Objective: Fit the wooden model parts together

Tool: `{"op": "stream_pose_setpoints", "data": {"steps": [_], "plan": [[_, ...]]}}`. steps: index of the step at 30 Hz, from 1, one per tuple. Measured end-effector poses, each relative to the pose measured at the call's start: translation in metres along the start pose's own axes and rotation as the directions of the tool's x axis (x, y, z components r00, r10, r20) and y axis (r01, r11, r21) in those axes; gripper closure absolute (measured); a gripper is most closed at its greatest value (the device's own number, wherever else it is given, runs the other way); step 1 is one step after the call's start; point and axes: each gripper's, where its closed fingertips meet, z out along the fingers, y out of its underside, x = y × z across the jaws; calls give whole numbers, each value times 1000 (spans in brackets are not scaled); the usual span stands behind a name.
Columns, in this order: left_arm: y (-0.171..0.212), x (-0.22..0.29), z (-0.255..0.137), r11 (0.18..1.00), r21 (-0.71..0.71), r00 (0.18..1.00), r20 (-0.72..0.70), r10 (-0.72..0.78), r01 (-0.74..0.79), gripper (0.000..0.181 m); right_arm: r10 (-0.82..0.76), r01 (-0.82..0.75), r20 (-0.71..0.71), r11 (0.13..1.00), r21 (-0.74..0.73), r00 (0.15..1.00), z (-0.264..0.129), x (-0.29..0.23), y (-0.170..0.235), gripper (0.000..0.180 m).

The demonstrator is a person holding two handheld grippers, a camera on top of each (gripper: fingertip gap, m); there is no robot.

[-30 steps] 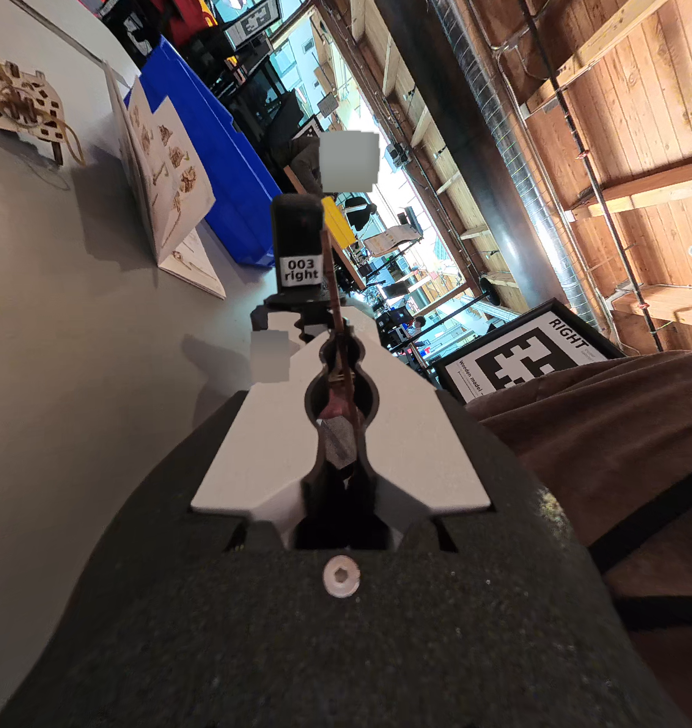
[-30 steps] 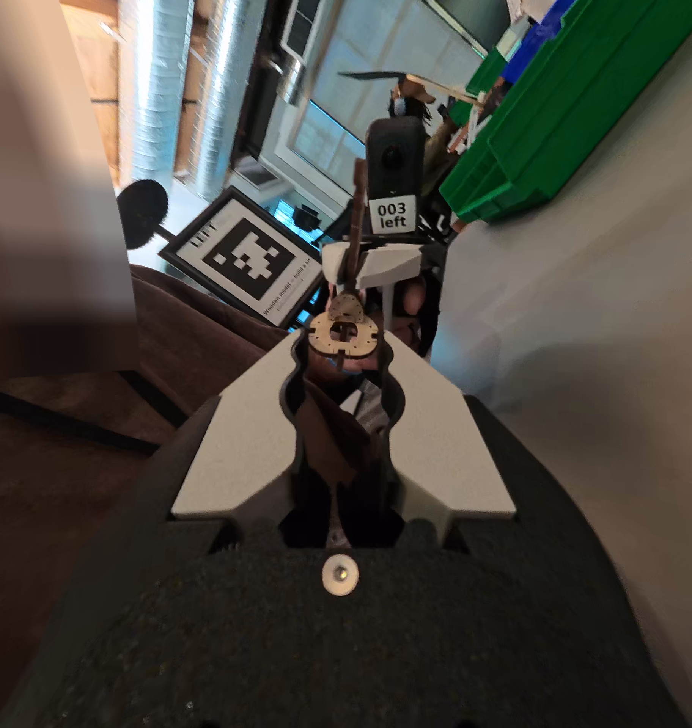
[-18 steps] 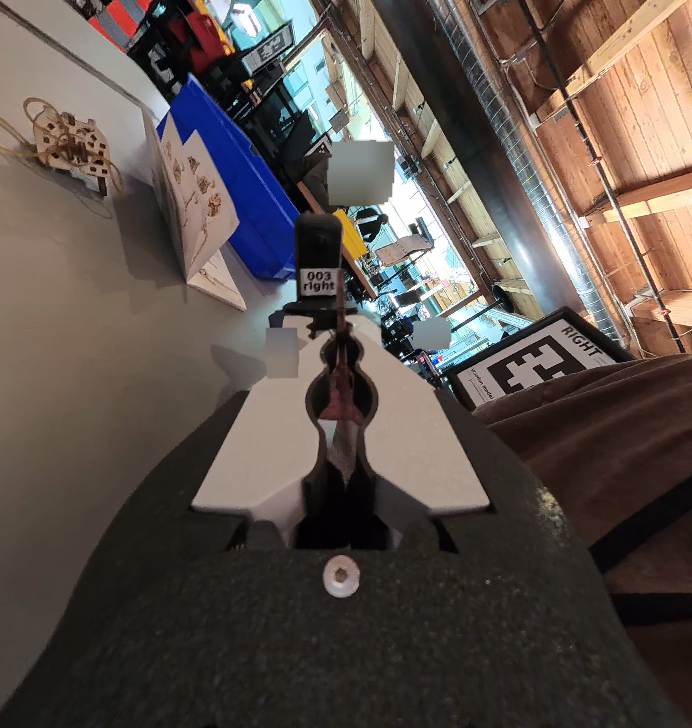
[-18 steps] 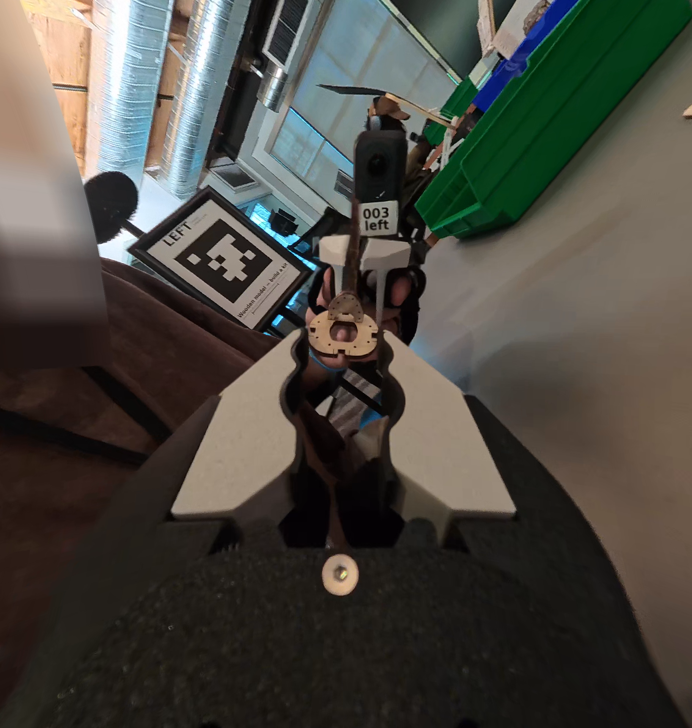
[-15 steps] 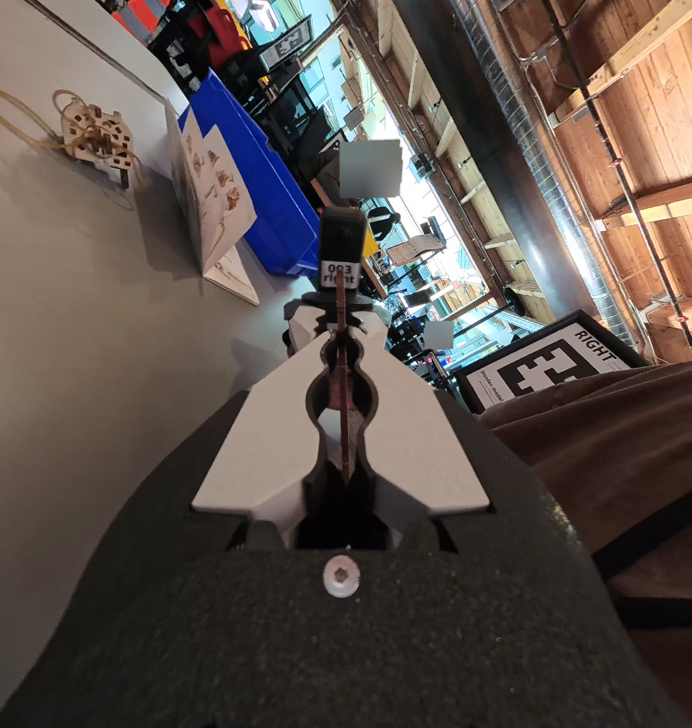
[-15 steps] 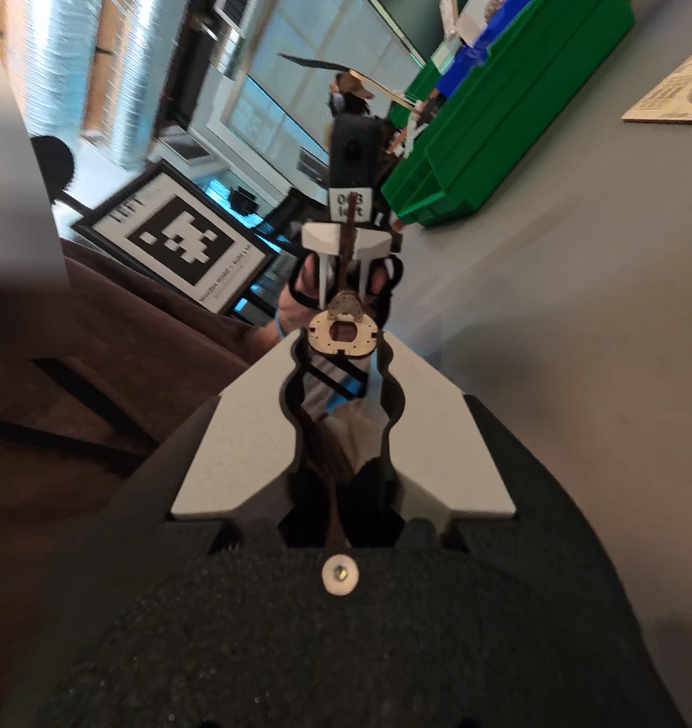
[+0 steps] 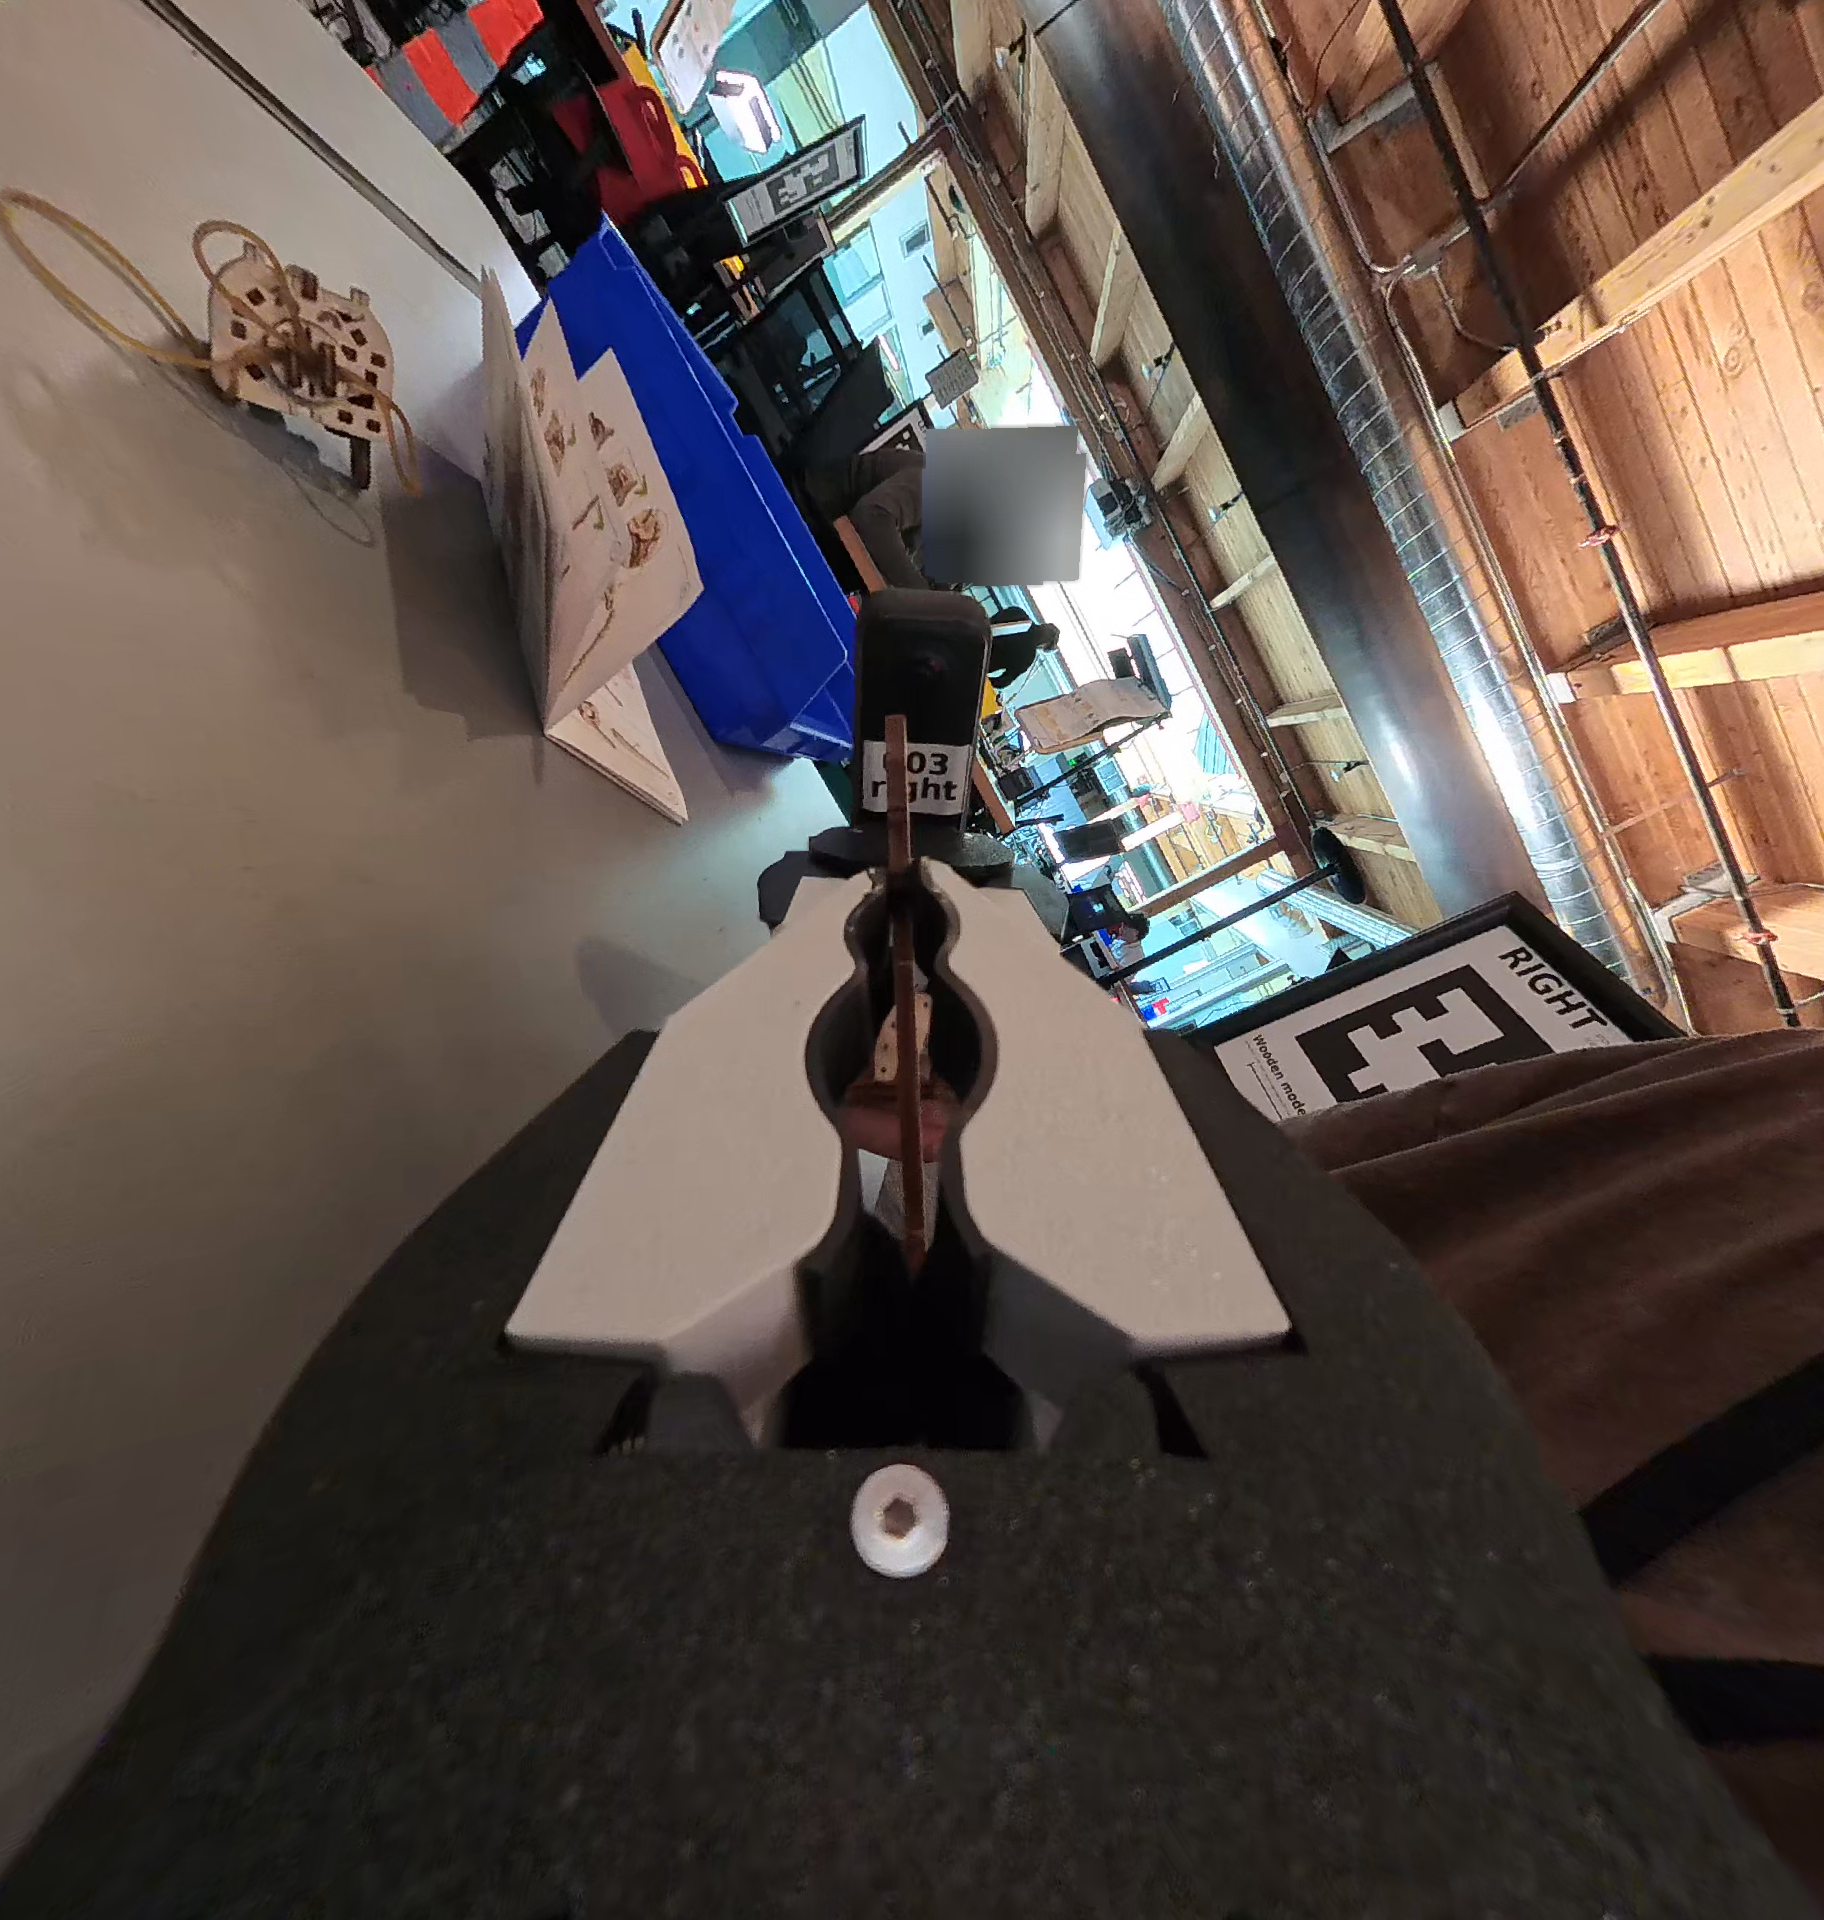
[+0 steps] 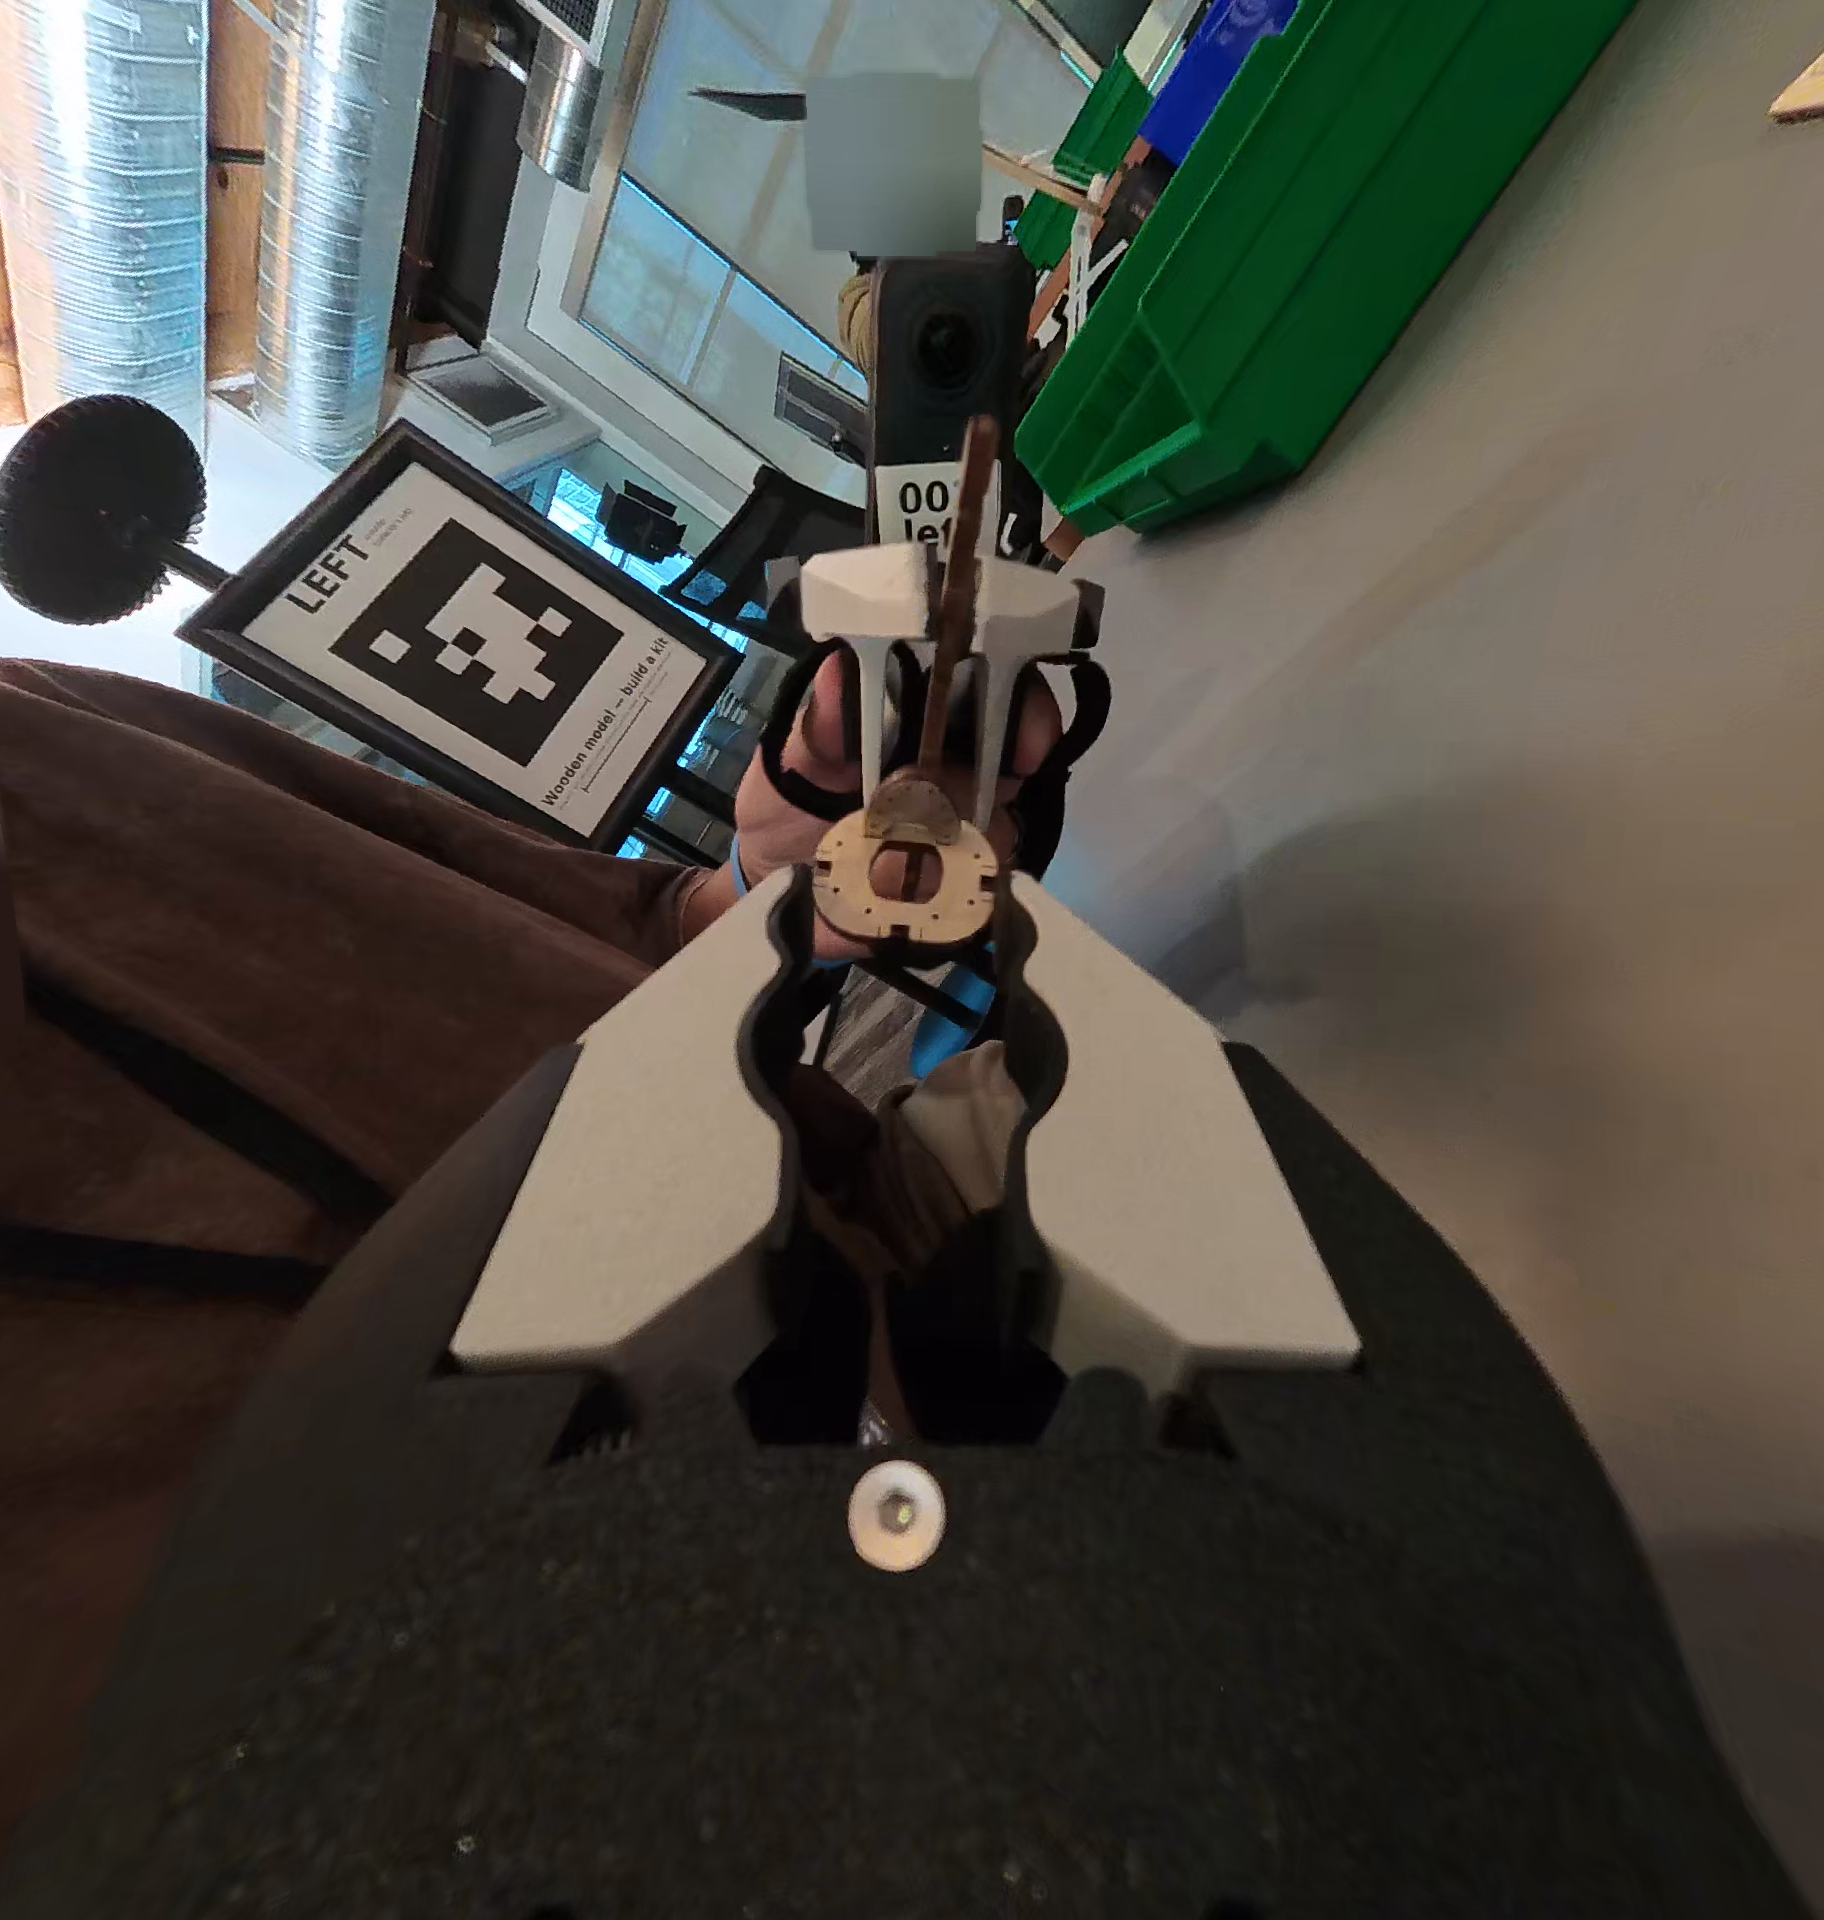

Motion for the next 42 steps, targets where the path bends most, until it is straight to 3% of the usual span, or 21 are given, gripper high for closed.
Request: {"op": "stream_pose_setpoints", "data": {"steps": [25,36,42], "plan": [[1,-2,2,1000,5,1000,28,6,-6,180,23,-23,4,999,48,1000,8,3,-4,146],[-3,5,4,1000,28,1000,2,-5,5,178,149,-192,227,965,181,962,9,-6,-11,146],[-7,9,2,999,30,1000,1,27,-27,174,156,-212,265,957,197,951,9,-7,-14,146]]}}
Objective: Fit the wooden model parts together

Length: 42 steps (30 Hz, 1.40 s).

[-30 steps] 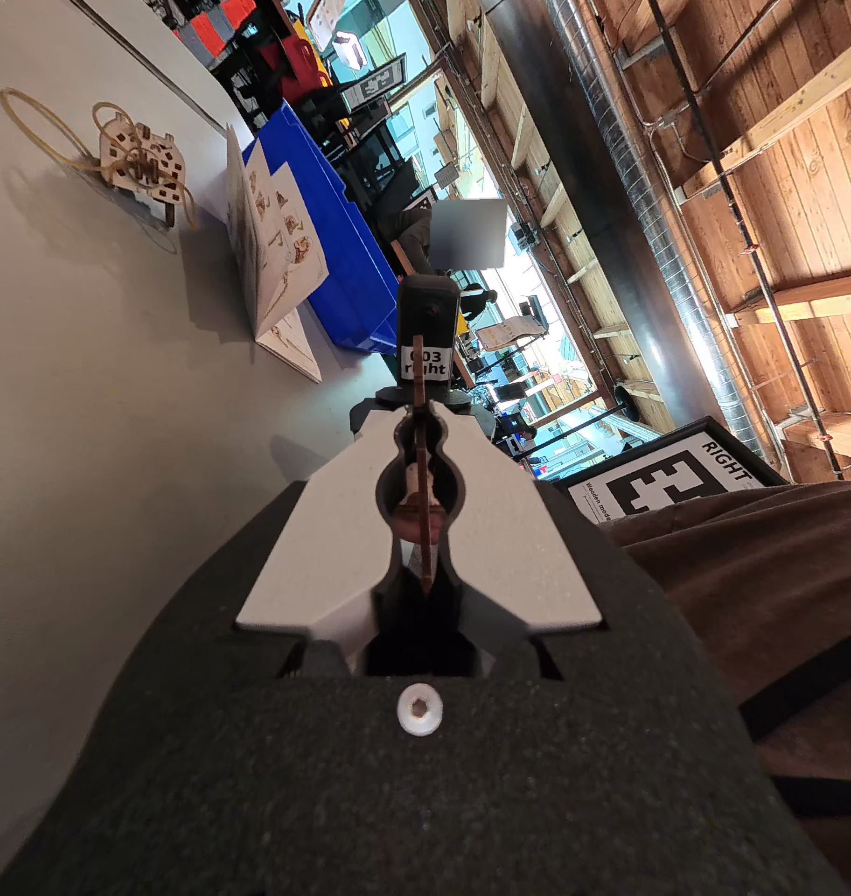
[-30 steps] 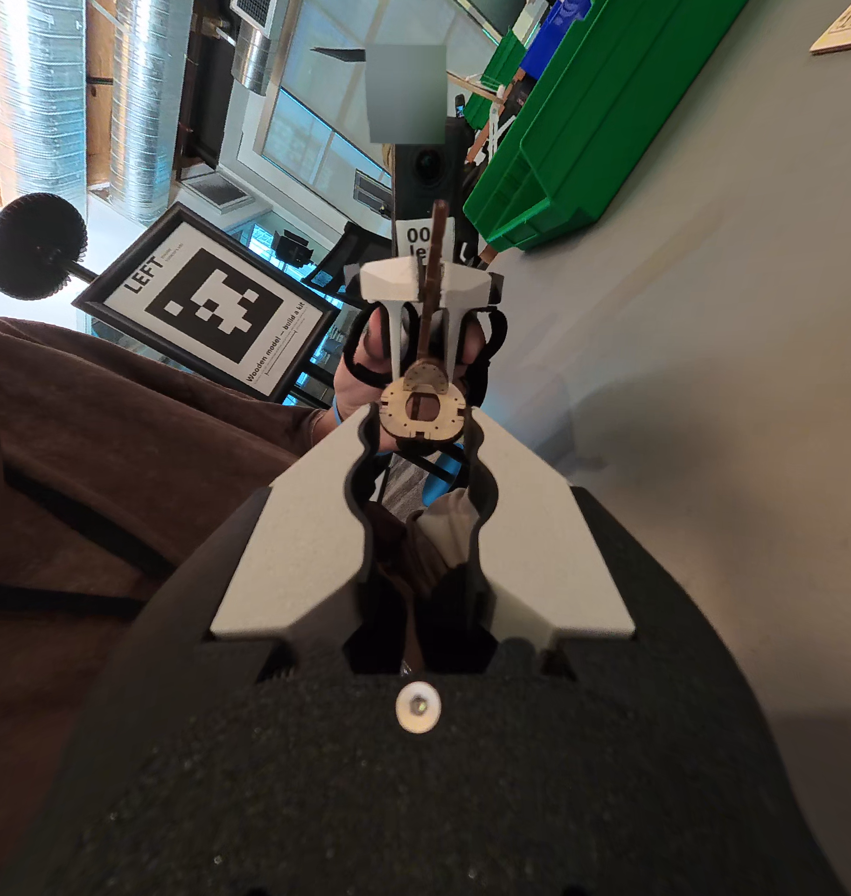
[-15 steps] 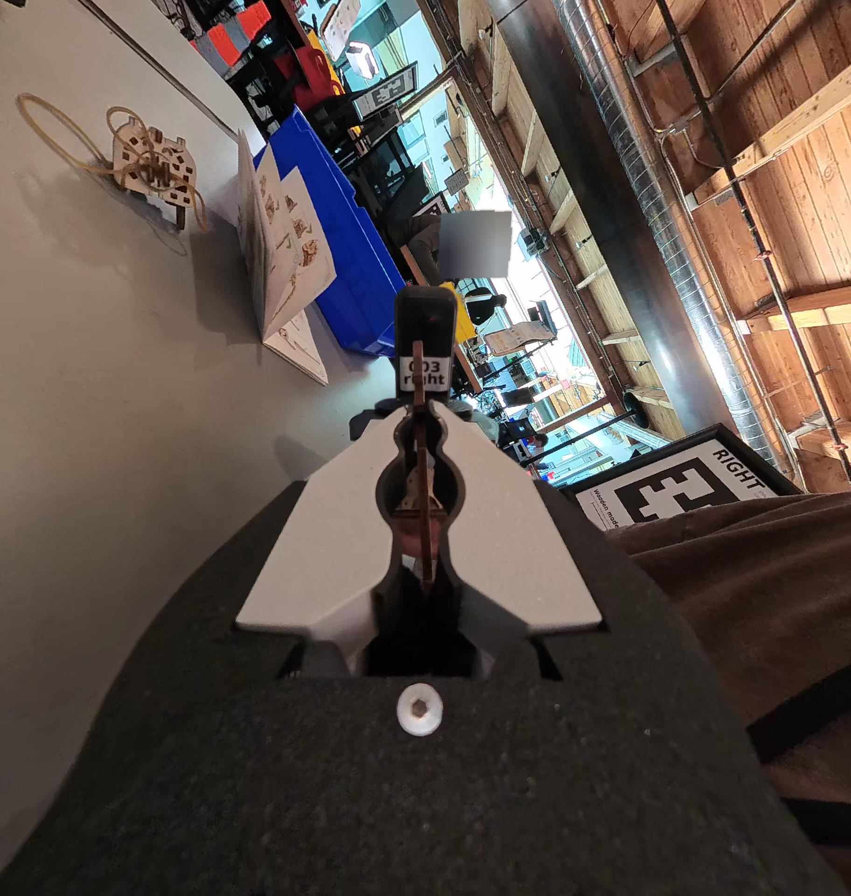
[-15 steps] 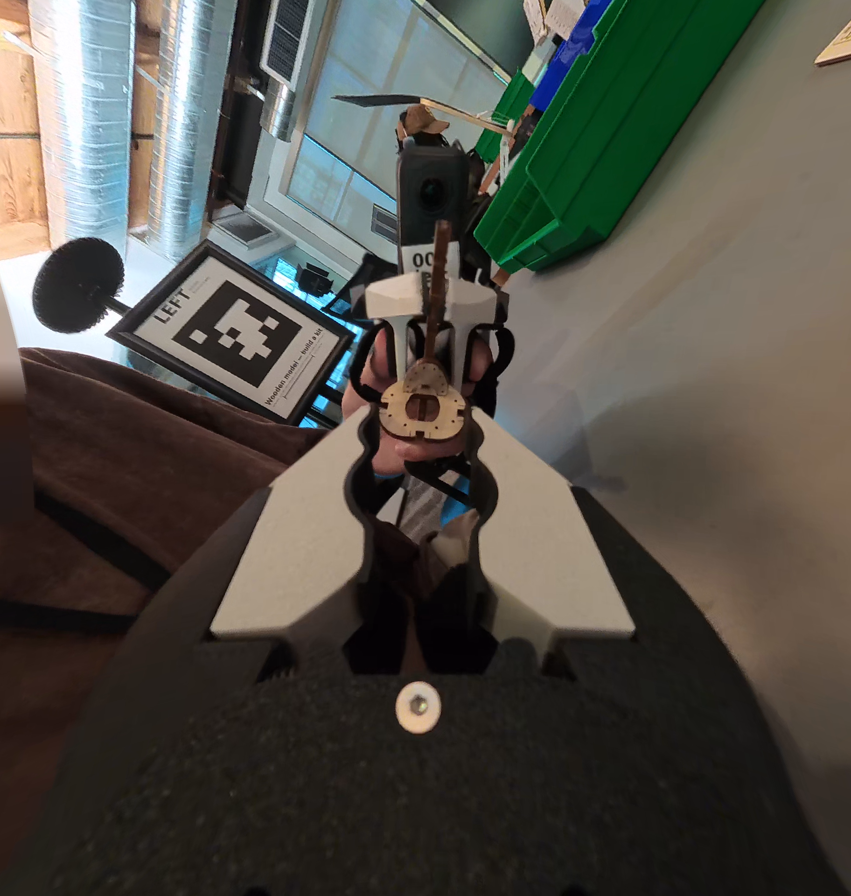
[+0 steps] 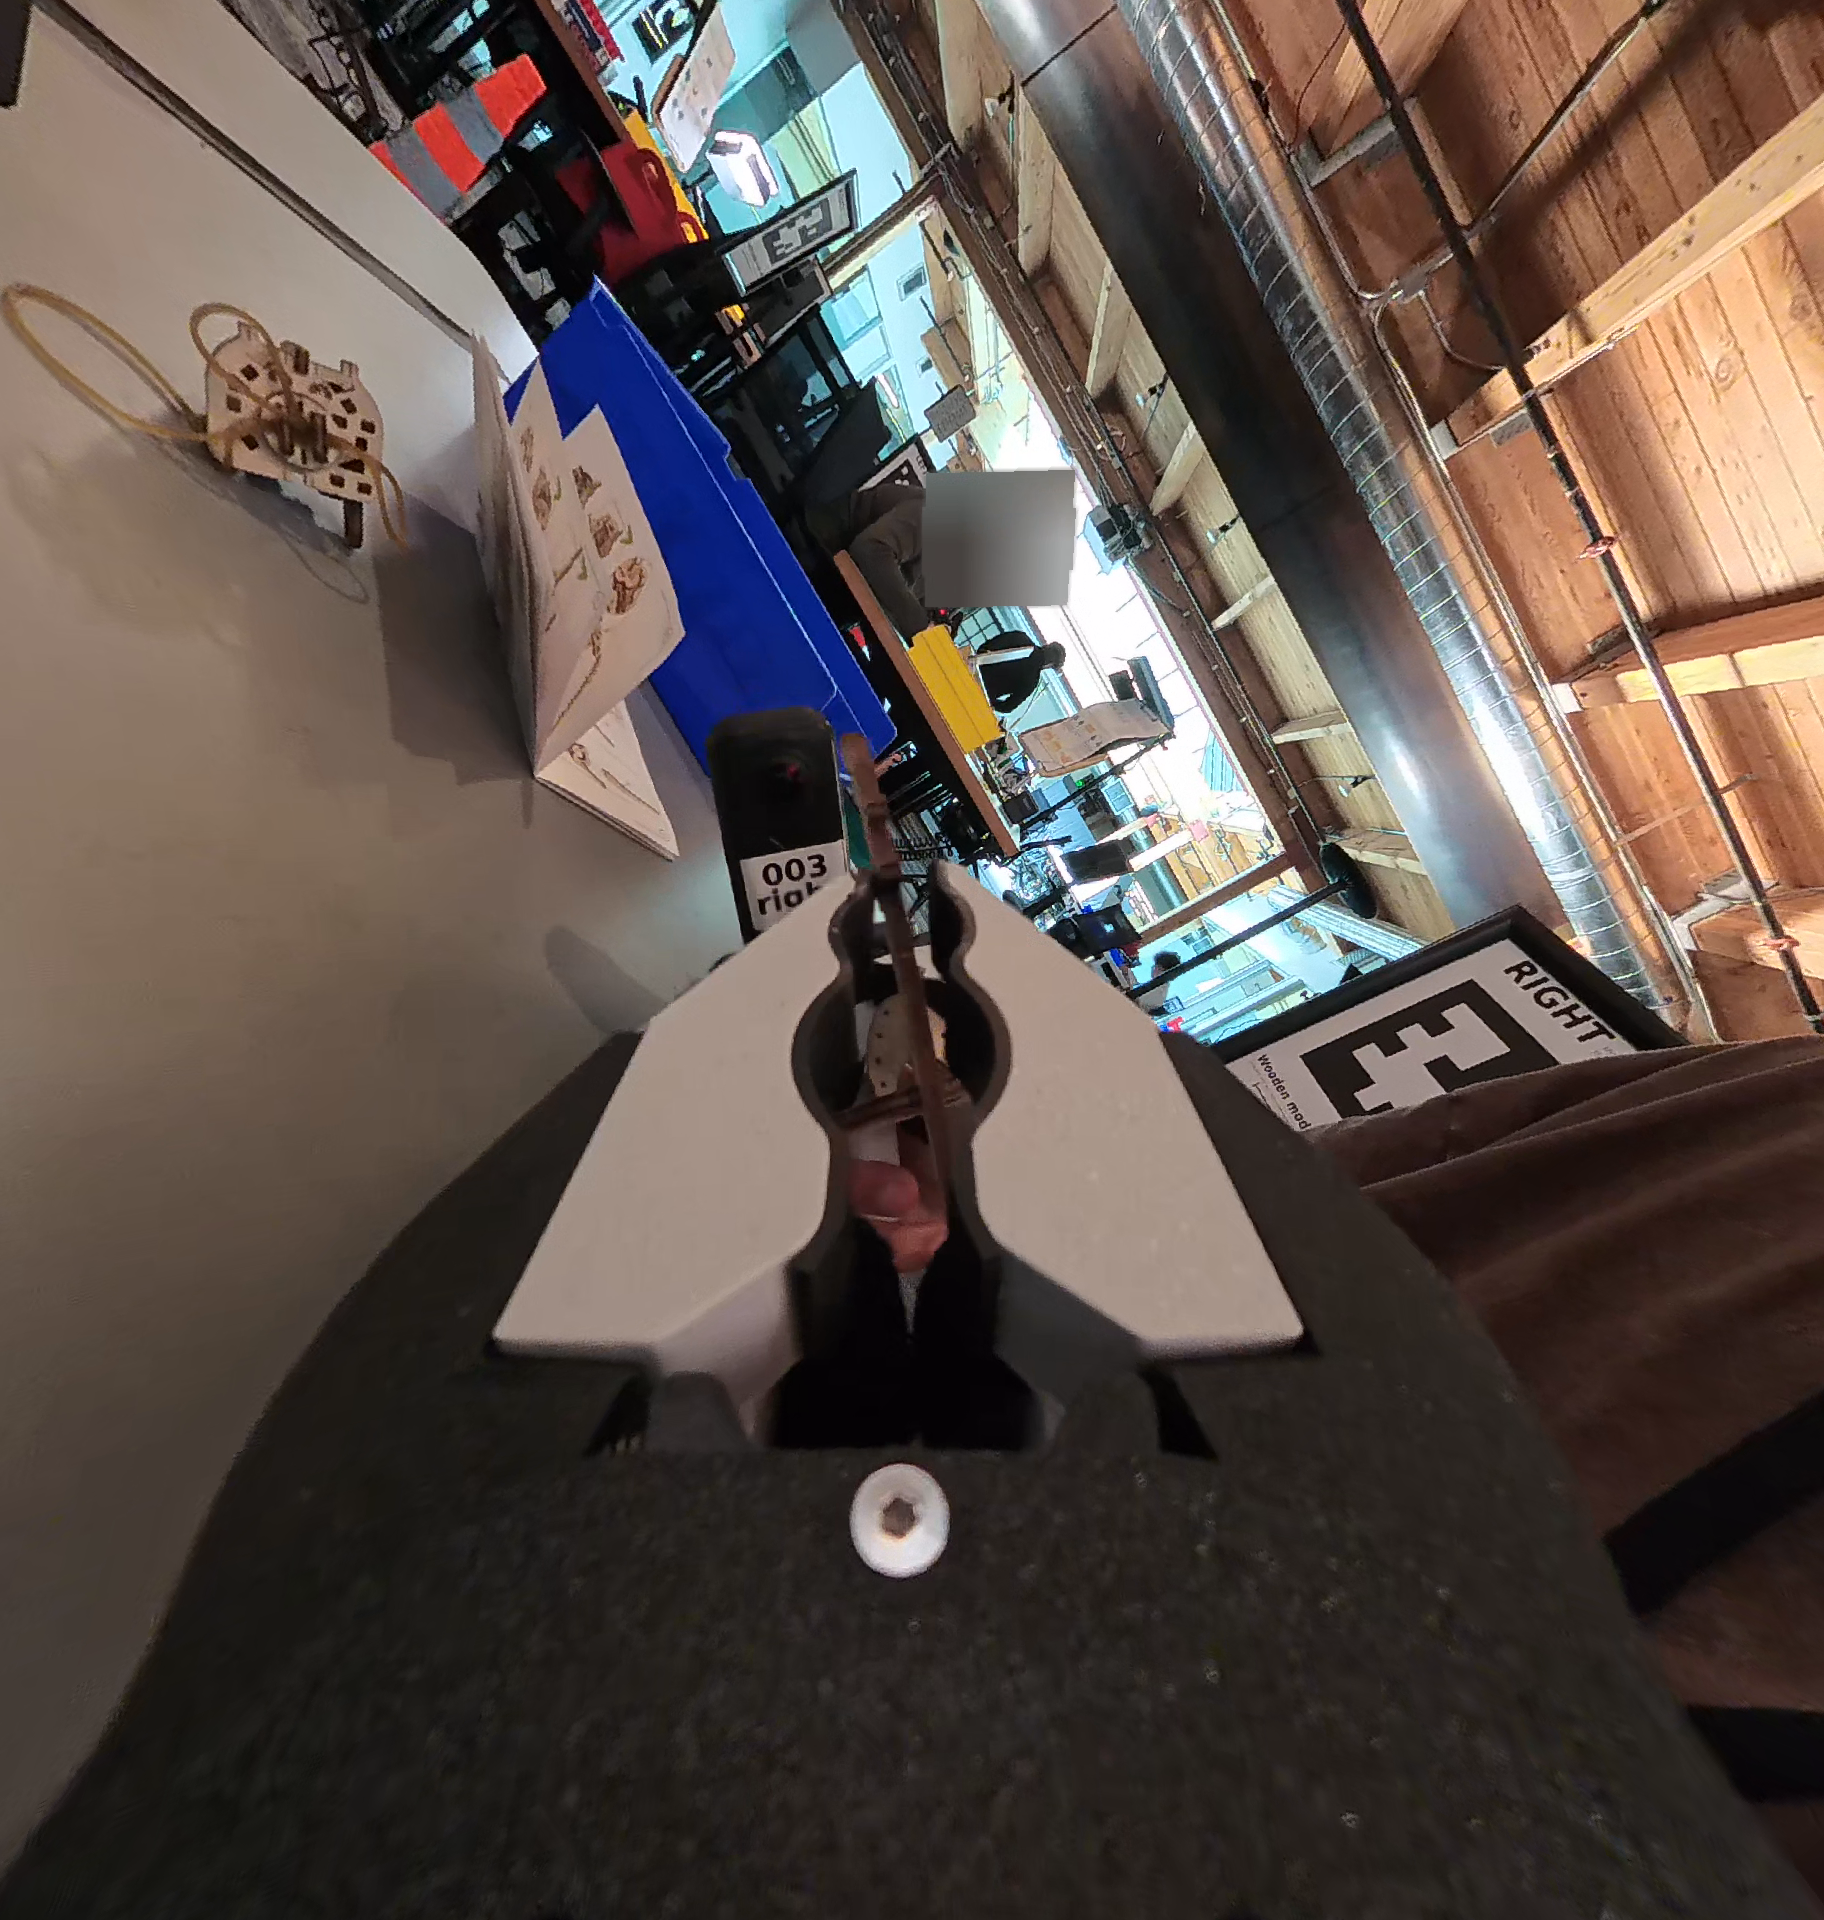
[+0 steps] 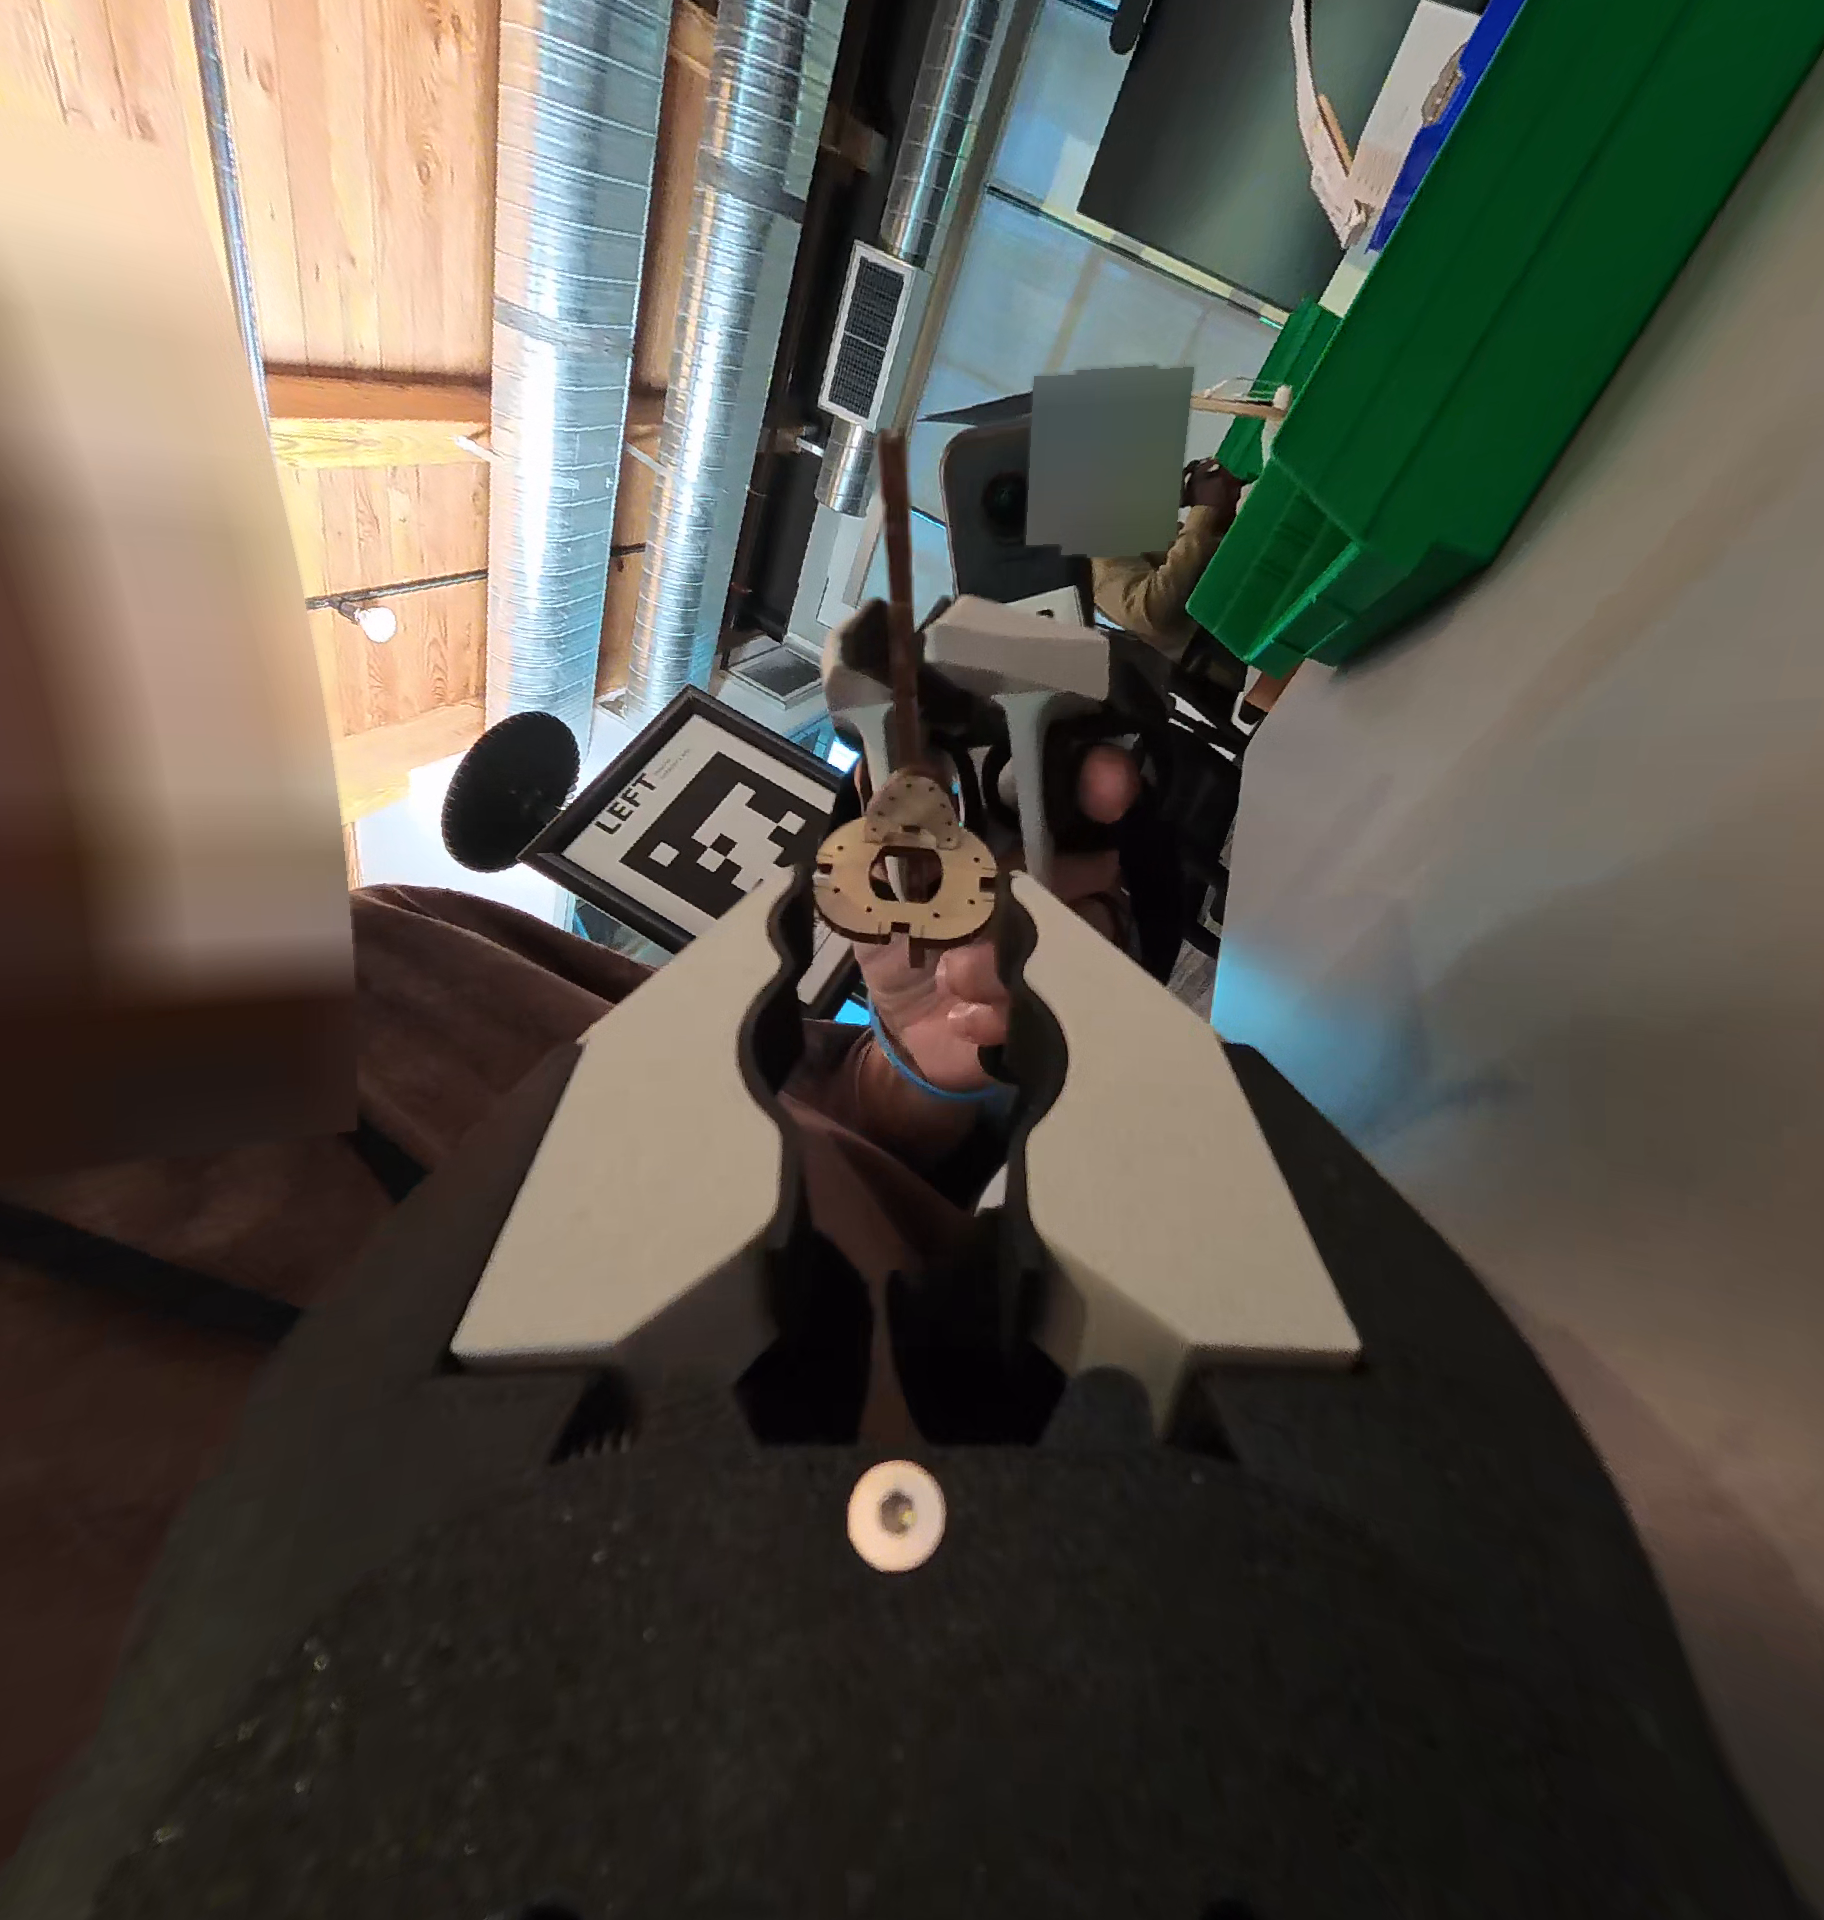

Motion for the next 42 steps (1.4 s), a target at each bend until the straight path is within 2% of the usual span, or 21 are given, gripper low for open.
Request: {"op": "stream_pose_setpoints", "data": {"steps": [4,17,20,23,27,29,31,38,42], "plan": [[-2,1,-1,1000,-8,1000,-6,7,-7,169,7,-7,5,1000,4,1000,-2,-1,-1,146],[-3,2,-5,998,-35,999,6,43,-43,168,60,-63,74,997,49,995,-4,-6,-7,146],[-1,8,-12,979,-113,984,39,173,-168,159,55,-60,67,996,65,996,-7,-6,-11,146],[14,10,-13,898,-276,921,90,380,-344,148,40,-44,44,996,74,998,-11,-5,-14,146],[28,8,-9,837,-377,877,116,466,-395,145,15,-16,13,998,68,1000,-13,-4,-16,146],[33,3,-10,833,-406,879,128,459,-376,155,8,-9,9,997,70,1000,-14,-4,-17,146],[35,2,-10,838,-405,886,123,446,-366,174,7,-8,13,998,67,1000,-15,-5,-16,146],[35,3,-12,900,-368,951,110,290,-232,181,-16,14,28,998,58,999,-12,-9,-14,146],[39,0,-16,909,-389,971,118,206,-146,181,-81,82,-44,996,32,996,-11,-3,-10,146]]}}
